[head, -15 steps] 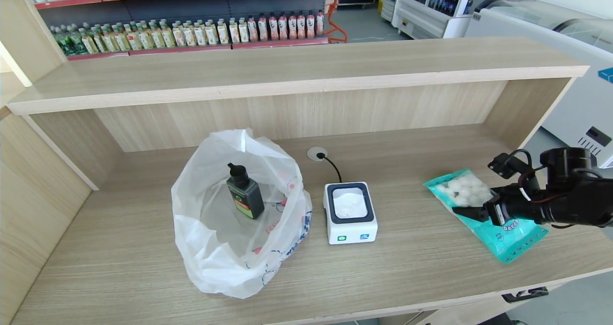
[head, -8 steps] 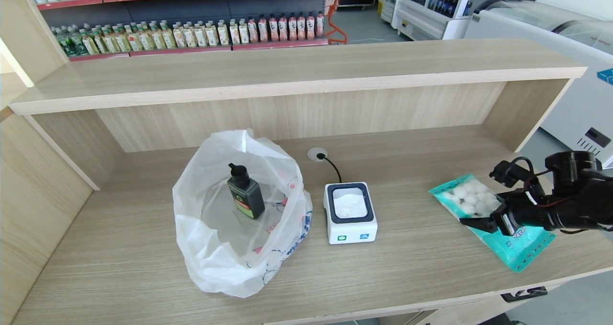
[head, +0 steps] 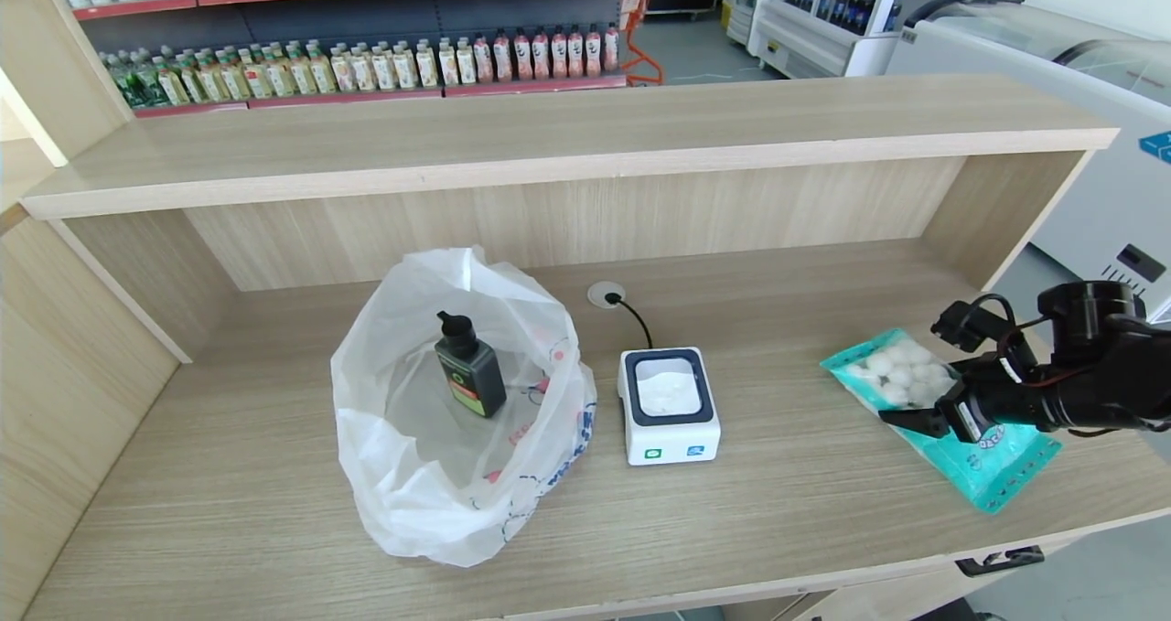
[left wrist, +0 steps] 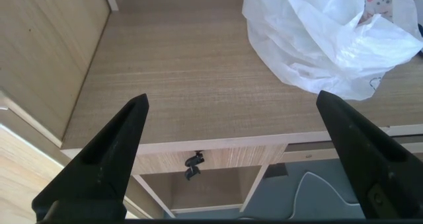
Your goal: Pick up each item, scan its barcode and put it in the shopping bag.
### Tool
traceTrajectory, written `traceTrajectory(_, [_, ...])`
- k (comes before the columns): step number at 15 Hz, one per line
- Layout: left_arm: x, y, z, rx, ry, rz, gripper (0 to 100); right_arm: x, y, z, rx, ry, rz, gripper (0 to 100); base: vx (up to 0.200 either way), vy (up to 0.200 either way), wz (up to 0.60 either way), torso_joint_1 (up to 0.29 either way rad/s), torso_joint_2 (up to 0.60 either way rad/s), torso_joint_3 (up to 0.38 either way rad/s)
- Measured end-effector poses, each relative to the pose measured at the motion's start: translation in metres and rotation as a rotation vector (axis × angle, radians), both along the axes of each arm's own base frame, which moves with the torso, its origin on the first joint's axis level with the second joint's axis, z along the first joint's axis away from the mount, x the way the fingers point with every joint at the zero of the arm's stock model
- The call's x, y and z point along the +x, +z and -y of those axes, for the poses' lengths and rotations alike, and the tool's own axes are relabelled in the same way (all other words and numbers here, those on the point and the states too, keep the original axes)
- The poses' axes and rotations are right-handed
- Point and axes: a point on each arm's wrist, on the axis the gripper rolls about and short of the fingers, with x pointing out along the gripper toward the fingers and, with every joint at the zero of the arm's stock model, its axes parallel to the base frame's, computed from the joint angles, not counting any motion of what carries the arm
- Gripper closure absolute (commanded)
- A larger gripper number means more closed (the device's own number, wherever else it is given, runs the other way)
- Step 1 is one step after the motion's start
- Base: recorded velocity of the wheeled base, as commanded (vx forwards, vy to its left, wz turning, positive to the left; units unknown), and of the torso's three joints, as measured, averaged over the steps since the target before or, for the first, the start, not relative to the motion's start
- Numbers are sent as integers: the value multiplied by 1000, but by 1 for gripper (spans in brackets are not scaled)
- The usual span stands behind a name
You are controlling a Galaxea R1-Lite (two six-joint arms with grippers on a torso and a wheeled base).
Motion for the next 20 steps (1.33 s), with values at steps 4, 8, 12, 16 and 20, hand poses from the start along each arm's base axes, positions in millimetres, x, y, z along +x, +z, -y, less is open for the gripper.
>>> traceTrajectory(4, [0,0,0,0,0,0,0,0,6,10,-3,73,59,100,0,0,0,0,0,0])
traceTrajectory(8, [0,0,0,0,0,0,0,-3,10,8,83,130,37,100,0,0,0,0,0,0])
traceTrajectory(12, [0,0,0,0,0,0,0,-1,17,5,90,140,45,100,0,0,0,0,0,0])
traceTrajectory(16, [0,0,0,0,0,0,0,5,41,-4,130,164,113,100,0,0,0,0,0,0])
traceTrajectory(20, [0,0,0,0,0,0,0,5,87,-17,125,299,328,100,0,0,0,0,0,0])
